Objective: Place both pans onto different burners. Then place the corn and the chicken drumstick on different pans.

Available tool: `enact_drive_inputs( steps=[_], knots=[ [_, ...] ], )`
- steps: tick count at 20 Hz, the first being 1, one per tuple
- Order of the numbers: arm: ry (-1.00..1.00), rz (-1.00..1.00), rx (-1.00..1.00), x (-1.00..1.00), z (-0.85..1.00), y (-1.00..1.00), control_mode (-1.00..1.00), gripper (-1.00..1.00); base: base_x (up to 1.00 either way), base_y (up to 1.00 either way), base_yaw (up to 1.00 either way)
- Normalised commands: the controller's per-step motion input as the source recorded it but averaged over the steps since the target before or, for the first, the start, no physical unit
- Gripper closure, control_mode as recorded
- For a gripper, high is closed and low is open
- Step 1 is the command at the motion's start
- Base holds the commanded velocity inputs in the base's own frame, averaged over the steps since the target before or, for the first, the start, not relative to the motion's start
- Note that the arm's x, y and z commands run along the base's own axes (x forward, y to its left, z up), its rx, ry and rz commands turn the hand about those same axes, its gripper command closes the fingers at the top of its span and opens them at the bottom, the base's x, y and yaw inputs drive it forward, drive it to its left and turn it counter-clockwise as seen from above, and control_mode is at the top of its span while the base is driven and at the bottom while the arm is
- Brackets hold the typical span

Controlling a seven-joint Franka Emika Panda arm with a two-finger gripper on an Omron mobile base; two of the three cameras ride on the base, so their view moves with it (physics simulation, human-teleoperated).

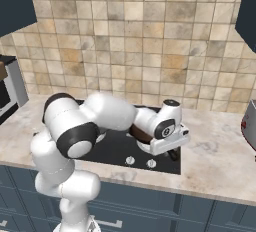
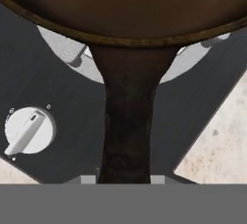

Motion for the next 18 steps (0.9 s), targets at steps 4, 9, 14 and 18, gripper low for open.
enact_drive_inputs(
  steps=[4, 9, 14, 18],
  knots=[
    [0.00, 0.00, 0.00, 0.16, -0.12, -0.34, -1.00, 1.00, 0.00, 0.00, 0.00],
    [0.03, 0.00, 0.00, 0.02, -0.14, -0.28, -1.00, 1.00, 0.00, 0.00, 0.00],
    [0.13, 0.00, 0.00, -0.04, -0.12, -0.06, -1.00, 1.00, 0.00, 0.00, 0.00],
    [0.10, 0.00, 0.00, -0.09, -0.18, 0.00, -1.00, 1.00, 0.00, 0.00, 0.00]
  ],
)
